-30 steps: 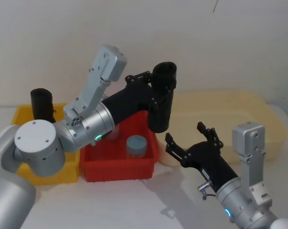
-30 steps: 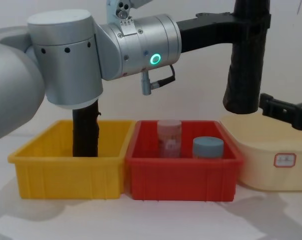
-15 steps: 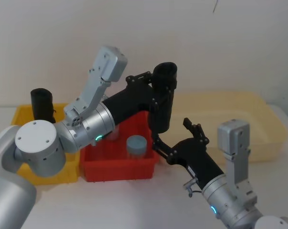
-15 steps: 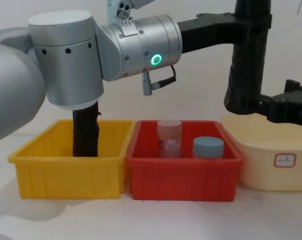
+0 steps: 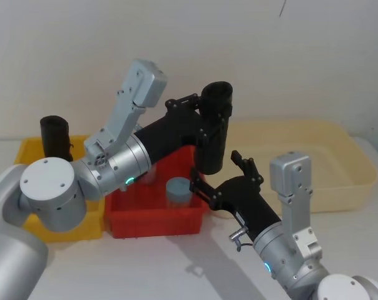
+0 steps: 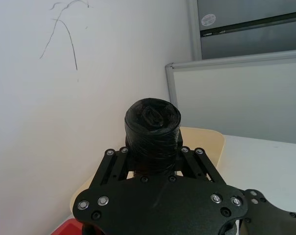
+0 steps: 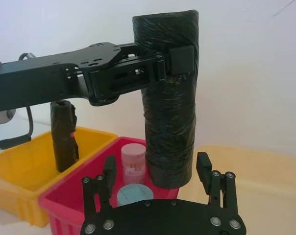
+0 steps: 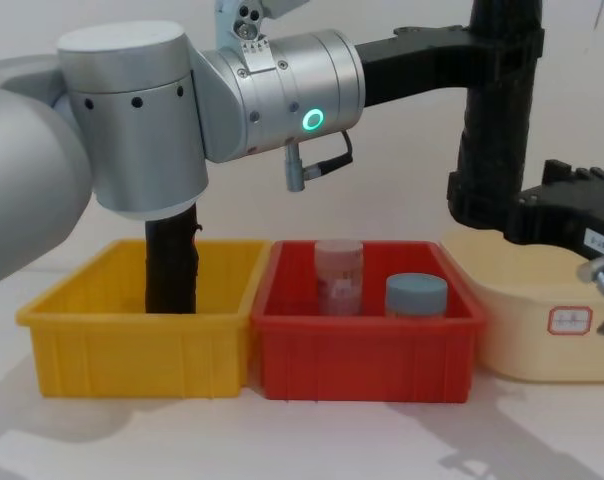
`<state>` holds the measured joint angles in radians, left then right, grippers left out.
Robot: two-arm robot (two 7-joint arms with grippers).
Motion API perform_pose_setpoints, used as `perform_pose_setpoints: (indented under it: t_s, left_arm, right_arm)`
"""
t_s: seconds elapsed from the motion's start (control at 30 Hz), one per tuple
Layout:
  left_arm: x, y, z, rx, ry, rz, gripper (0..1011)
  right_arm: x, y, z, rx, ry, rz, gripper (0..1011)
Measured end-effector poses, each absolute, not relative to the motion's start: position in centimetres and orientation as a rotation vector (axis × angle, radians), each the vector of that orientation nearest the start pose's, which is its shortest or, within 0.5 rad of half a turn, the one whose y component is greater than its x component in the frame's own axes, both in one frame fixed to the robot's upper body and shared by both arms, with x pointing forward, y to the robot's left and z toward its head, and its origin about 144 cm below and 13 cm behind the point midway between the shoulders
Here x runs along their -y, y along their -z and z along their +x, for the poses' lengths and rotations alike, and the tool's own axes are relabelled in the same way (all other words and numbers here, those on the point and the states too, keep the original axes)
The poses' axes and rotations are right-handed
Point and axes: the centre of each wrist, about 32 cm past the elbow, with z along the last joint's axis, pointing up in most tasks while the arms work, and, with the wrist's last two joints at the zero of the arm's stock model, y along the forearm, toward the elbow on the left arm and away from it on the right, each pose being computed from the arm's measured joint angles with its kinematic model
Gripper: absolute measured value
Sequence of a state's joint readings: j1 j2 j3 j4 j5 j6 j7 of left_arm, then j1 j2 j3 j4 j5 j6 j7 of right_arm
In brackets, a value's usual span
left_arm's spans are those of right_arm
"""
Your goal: Pick up the garbage bag with the one hand and transfer it to the other hand.
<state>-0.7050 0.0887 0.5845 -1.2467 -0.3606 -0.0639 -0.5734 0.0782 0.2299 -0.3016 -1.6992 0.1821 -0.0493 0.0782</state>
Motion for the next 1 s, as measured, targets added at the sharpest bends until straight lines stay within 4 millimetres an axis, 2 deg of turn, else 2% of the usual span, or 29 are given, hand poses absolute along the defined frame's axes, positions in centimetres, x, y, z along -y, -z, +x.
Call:
perform_pose_setpoints:
  t_s: [1.0]
  left_arm:
    - [-9.3, -129.4, 59.5, 0.275, -0.469, -0.153, 381]
  right_arm:
    - [17.8, -119.3, 50.1, 0.193, 1.214, 0.107, 1000]
